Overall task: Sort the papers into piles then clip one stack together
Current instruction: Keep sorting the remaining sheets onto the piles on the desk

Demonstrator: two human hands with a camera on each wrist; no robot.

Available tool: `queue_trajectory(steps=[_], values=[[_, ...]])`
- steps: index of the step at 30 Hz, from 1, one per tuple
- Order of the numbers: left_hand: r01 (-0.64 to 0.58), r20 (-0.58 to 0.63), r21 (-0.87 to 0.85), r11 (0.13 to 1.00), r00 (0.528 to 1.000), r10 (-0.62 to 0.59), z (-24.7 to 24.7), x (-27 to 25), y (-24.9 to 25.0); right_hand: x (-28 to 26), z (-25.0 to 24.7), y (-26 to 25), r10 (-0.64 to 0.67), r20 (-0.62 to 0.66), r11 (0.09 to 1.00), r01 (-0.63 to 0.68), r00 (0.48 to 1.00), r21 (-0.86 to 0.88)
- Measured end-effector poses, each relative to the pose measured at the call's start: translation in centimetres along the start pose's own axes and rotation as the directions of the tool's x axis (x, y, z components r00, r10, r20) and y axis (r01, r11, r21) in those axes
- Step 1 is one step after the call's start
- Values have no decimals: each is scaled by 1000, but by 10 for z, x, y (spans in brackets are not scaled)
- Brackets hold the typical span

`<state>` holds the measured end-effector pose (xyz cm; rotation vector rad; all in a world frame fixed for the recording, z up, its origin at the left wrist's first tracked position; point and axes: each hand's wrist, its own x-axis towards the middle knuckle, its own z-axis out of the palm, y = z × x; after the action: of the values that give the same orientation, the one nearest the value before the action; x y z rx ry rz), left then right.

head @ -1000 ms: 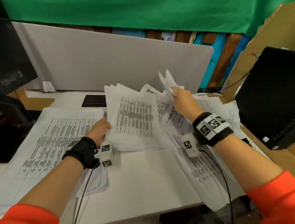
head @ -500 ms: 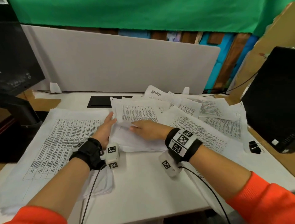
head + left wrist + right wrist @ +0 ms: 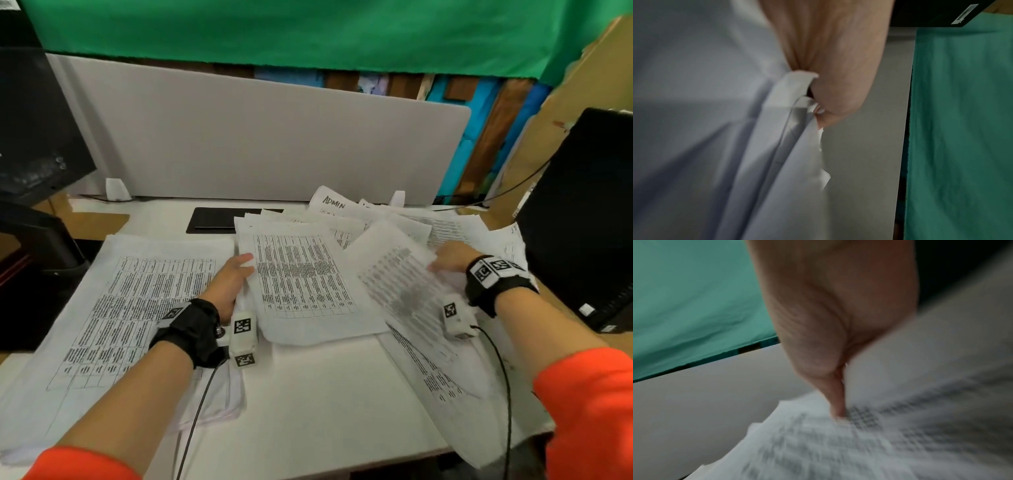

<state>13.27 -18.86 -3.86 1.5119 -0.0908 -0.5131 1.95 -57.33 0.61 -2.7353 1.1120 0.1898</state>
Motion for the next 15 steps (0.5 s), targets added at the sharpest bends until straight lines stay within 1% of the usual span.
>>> queue_trajectory(steps=[1, 2, 3, 4, 5, 6, 7, 8, 10, 11, 12, 13, 14, 15], values=[[8, -7, 18, 1000, 1000, -8, -1, 4, -1, 2, -2, 7, 25, -124, 998, -19, 992, 54], [7, -9, 28, 1000, 1000, -7, -2, 6, -2, 6, -6, 14, 81, -258, 989, -45, 963, 140], [10, -16, 34, 999, 1000, -10, -3, 7, -3, 8, -12, 19, 146, -363, 969, -59, 920, 242], [15, -18, 33, 999, 1000, -14, -3, 8, -3, 10, -18, 22, 232, -402, 918, -63, 886, 391], [17, -13, 34, 999, 1000, -17, -4, 9, -4, 9, -24, 22, 307, -392, 835, -49, 867, 548], [12, -5, 34, 999, 1000, -12, -4, 10, -5, 11, -28, 21, 346, -346, 739, -26, 872, 673], [13, 4, 30, 999, 1000, -13, -3, 9, -5, 11, -31, 15, 345, -293, 653, -4, 892, 757], [12, 7, 27, 1000, 1000, -12, -3, 9, -5, 7, -29, 4, 324, -248, 594, 8, 913, 804], [10, 13, 27, 1000, 1000, -11, -2, 7, -5, 8, -20, -15, 214, -175, 546, 31, 961, 837], [13, 14, 29, 999, 1000, -13, -2, 6, -4, 9, -13, -24, 155, -156, 520, 54, 976, 852], [12, 14, 26, 1000, 1000, -12, -1, 5, -4, 10, -6, -34, 118, -174, 493, 94, 978, 865], [13, 11, 14, 1000, 1000, -13, -1, 5, -4, 6, -4, -43, 142, -219, 480, 126, 965, 868], [13, 6, 1, 1000, 1000, -13, 0, 4, -3, 3, -5, -51, 222, -303, 498, 160, 927, 852], [13, -1, -5, 1000, 1000, -13, 0, 4, -3, -1, -8, -57, 327, -408, 523, 197, 852, 829]])
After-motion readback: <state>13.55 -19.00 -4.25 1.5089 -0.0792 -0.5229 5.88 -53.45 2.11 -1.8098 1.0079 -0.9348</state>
